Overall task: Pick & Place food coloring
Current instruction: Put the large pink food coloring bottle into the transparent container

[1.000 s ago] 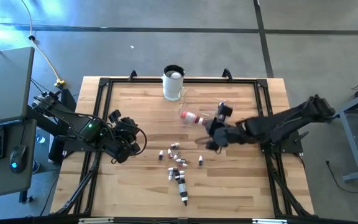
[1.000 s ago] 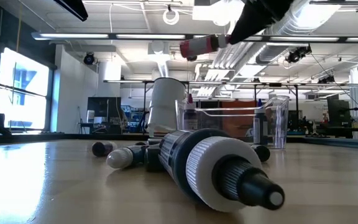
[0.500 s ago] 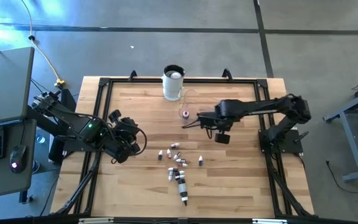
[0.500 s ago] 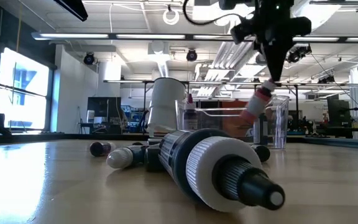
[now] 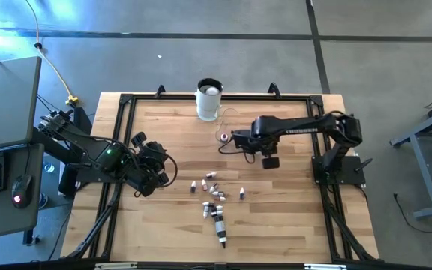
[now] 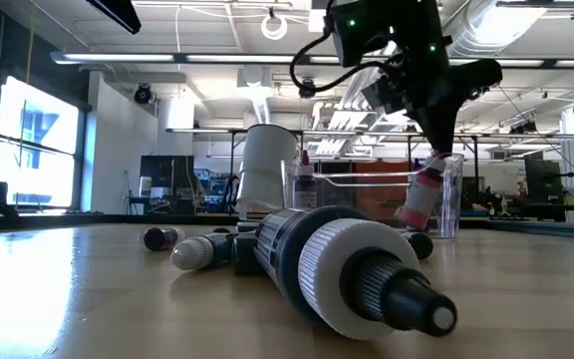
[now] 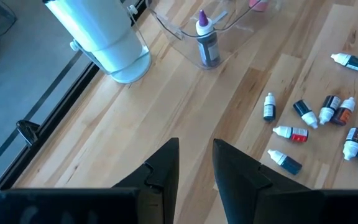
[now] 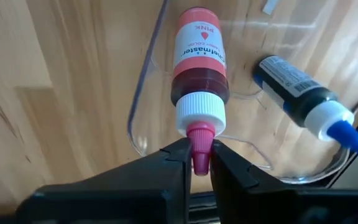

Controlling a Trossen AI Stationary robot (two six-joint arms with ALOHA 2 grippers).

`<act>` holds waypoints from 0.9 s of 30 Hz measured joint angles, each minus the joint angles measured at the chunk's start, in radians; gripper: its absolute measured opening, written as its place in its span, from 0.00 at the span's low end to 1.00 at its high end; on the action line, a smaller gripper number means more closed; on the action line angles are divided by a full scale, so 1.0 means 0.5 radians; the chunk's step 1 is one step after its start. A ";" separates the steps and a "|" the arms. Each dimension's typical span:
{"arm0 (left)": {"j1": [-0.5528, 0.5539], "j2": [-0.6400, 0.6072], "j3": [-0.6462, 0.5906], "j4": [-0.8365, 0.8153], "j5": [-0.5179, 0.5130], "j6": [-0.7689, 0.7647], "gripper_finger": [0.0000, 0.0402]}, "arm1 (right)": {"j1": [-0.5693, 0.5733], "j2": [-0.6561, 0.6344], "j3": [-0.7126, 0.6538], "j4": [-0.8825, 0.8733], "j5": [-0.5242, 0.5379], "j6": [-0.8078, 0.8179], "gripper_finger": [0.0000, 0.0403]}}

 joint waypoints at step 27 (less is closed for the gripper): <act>0.000 0.000 0.000 0.004 0.014 -0.050 0.24 | -0.087 0.006 0.000 0.015 0.017 -0.425 0.14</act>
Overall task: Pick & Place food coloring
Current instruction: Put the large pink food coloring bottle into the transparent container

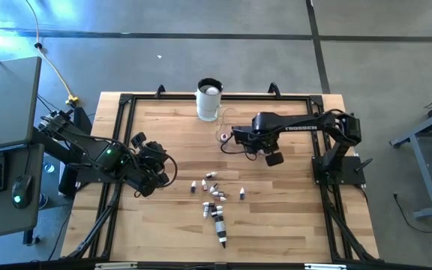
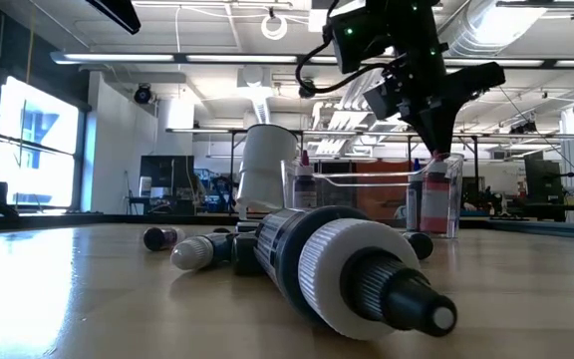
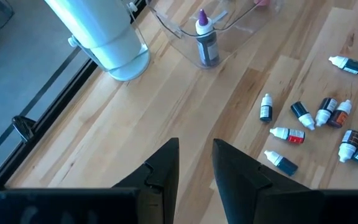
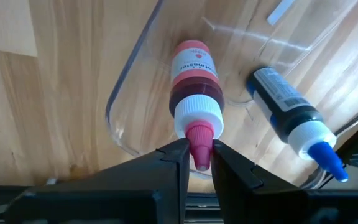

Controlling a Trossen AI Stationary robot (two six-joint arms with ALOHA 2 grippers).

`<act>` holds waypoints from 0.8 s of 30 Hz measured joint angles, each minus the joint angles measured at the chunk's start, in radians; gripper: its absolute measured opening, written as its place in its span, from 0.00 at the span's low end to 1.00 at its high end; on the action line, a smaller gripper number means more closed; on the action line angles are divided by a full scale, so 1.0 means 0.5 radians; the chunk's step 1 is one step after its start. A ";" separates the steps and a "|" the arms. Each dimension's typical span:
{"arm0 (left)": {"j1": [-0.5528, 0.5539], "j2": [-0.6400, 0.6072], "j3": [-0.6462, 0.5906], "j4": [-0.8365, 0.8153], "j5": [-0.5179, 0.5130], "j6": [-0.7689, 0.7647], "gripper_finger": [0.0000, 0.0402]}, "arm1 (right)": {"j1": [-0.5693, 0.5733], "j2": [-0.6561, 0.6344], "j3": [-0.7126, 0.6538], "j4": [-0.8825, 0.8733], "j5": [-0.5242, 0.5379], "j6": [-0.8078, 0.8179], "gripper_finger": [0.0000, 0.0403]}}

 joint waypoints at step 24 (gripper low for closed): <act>-0.001 0.000 0.000 -0.005 0.002 0.012 0.24 | 0.000 -0.002 0.000 0.129 0.007 0.069 0.11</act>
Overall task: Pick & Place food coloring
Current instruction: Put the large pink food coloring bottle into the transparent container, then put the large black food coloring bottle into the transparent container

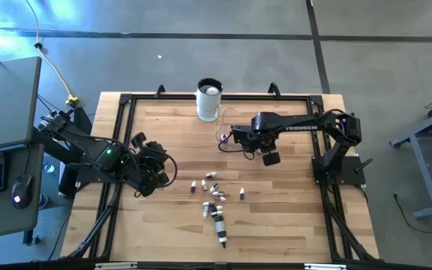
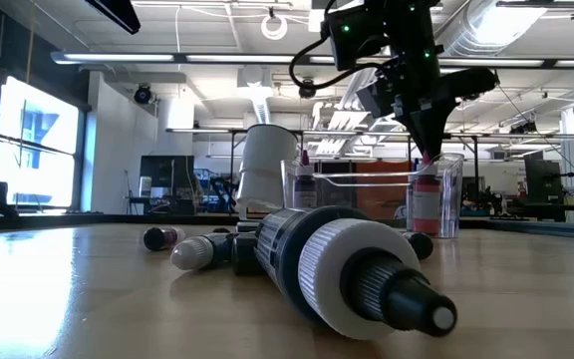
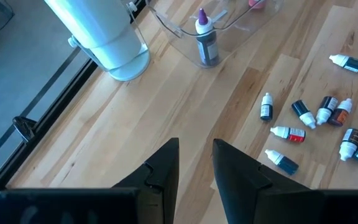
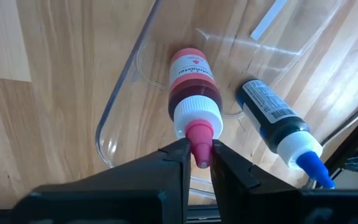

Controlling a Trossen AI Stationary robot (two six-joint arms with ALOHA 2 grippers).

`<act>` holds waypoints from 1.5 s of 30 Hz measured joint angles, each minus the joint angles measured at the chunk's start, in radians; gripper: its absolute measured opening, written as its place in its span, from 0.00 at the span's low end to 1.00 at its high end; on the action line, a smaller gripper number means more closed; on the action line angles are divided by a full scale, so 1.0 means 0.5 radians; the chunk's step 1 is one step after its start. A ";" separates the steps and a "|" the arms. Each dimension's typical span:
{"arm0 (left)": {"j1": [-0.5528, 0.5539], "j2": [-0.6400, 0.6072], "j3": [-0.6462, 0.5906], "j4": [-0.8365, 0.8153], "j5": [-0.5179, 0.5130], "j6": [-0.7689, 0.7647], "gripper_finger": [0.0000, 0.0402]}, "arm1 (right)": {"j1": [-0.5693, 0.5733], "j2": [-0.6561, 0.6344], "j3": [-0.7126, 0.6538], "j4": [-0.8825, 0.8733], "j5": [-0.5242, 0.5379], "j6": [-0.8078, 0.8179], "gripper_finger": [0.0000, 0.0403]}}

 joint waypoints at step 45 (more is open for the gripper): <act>0.000 -0.001 0.000 0.002 0.050 0.002 0.24 | 0.681 -0.029 0.455 0.802 -0.443 0.617 0.33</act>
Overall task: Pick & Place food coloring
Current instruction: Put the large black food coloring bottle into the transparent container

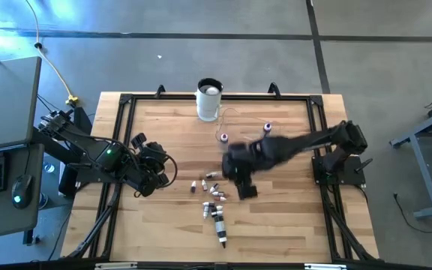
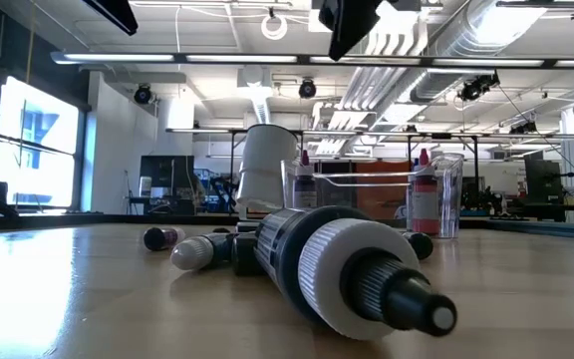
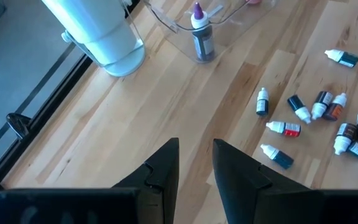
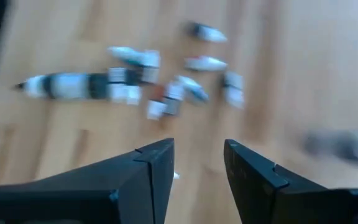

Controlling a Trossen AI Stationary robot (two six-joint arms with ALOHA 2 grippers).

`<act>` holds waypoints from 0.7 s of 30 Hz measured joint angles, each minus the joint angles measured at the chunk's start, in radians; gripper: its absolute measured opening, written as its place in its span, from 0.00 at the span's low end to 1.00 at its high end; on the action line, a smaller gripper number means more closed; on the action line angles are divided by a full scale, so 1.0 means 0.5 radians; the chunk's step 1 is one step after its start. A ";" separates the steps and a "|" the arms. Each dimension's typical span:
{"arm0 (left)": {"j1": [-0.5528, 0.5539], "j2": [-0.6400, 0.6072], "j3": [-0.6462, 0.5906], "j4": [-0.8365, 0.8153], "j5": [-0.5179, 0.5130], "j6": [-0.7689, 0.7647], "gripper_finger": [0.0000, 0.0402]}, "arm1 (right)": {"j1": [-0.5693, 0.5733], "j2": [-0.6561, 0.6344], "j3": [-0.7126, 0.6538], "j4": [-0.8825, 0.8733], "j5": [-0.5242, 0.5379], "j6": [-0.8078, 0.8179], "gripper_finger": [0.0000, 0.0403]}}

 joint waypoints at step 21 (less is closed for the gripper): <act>0.001 0.365 0.000 1.124 0.797 1.610 0.24 | 0.566 -0.087 -0.787 0.657 0.392 0.222 0.33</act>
